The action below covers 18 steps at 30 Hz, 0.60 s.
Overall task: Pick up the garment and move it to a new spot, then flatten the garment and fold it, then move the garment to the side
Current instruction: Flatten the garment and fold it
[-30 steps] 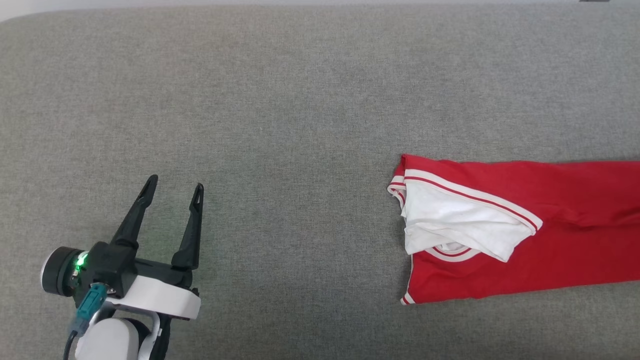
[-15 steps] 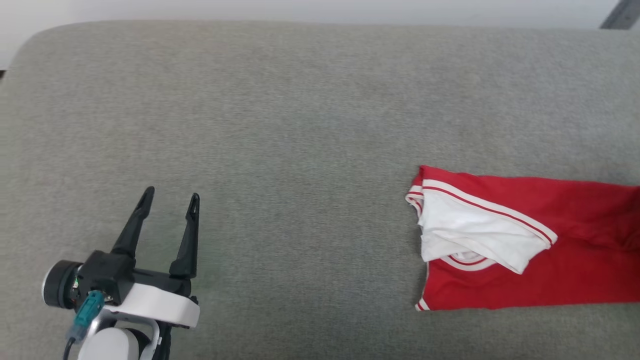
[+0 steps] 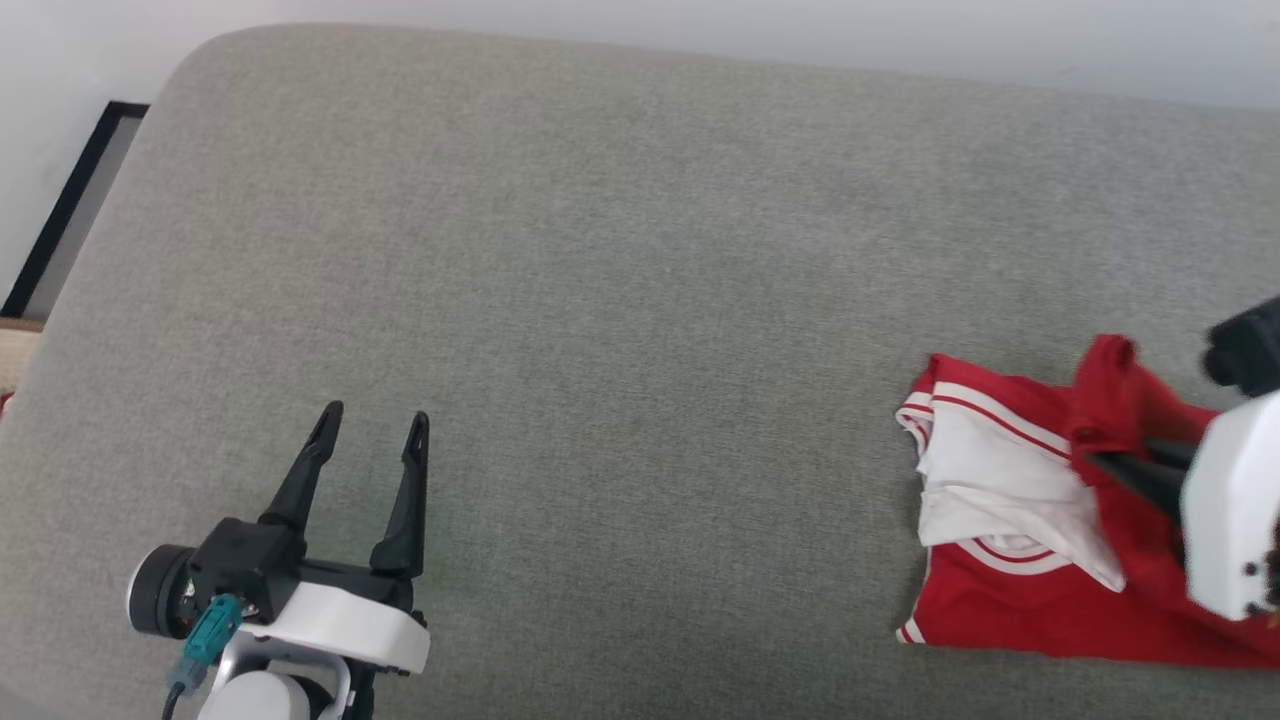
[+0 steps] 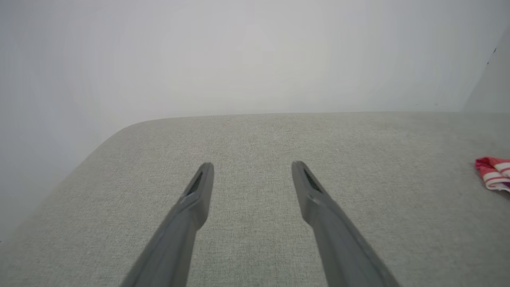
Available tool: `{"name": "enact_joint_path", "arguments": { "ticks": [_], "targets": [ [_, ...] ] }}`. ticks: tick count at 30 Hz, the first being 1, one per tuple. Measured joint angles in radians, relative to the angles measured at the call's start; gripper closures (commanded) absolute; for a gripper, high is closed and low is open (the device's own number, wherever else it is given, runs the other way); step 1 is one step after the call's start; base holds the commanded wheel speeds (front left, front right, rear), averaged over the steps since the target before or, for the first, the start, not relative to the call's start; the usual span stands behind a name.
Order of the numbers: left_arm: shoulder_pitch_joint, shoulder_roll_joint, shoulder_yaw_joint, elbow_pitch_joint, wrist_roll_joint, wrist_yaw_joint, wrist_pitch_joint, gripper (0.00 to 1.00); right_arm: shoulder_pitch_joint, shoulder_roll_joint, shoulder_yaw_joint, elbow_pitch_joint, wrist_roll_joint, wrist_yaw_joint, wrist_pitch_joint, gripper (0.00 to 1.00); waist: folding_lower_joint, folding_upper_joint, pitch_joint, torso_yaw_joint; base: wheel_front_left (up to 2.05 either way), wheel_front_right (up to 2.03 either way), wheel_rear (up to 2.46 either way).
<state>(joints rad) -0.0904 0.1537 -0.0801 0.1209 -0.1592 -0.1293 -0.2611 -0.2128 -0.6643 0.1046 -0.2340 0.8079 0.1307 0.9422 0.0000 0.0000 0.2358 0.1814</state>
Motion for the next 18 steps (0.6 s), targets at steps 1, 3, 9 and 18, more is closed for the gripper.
{"name": "enact_joint_path", "arguments": {
  "ticks": [1,3,9,18],
  "targets": [
    [-0.004,-0.001,-0.003,0.000,-0.001,0.000,0.000,0.00,-0.009,0.007,0.018,0.000,-0.001,0.000,0.003,1.00,0.0001,0.0000,0.003,0.005,0.00,0.00,0.00],
    [-0.012,-0.004,-0.009,0.000,-0.007,0.000,0.000,0.00,-0.030,0.018,0.053,0.009,-0.009,0.000,0.007,1.00,0.0000,0.0000,0.011,0.015,0.00,0.00,0.00],
    [-0.030,-0.013,-0.015,-0.001,-0.009,0.000,0.000,0.00,-0.070,0.038,0.130,0.068,-0.026,0.000,-0.002,1.00,0.0001,0.0000,0.030,0.033,0.00,0.00,0.00],
    [-0.045,-0.015,-0.011,0.007,-0.028,0.000,0.000,0.00,-0.117,0.059,0.214,0.156,-0.029,0.000,-0.100,0.52,0.0000,0.0000,0.043,0.021,0.00,0.00,0.00]
  ]
}}
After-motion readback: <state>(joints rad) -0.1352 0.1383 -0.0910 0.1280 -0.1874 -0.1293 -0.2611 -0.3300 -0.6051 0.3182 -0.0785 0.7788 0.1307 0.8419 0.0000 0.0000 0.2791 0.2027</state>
